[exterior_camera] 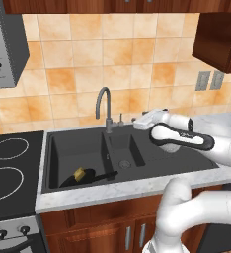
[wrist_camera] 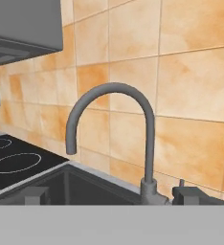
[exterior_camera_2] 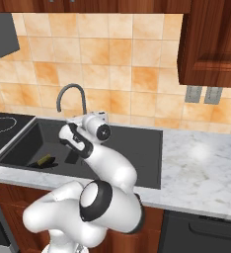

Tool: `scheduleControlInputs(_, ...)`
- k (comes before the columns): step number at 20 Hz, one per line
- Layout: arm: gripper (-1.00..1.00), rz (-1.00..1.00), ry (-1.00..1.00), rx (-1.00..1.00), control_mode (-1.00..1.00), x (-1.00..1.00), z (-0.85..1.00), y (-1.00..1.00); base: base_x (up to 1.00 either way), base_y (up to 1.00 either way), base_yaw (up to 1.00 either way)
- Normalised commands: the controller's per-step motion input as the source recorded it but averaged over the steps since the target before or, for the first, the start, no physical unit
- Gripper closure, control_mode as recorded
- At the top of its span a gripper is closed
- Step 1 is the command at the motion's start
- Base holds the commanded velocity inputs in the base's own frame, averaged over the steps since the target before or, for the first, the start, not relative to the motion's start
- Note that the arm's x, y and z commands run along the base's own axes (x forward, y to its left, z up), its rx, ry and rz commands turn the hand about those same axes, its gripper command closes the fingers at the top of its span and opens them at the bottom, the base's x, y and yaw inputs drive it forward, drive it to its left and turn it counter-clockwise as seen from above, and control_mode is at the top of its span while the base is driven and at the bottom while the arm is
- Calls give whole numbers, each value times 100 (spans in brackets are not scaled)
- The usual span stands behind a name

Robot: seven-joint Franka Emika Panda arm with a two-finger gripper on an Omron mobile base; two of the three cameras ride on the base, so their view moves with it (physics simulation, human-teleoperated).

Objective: Pick the pan and sponge and place them into the sink. Then turn on the water.

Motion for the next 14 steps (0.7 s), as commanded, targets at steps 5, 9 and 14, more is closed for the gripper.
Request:
scheduleControlInputs(5, -100, 0, 1, -1, -100, 19, -19, -4, 0, 0, 0)
scheduleControlInputs(9, -100, 0, 0, 0, -100, 23, 0, -6, 0, 0, 0)
scheduleControlInputs(14, -100, 0, 0, 0, -100, 28, -5, -8, 0, 0, 0)
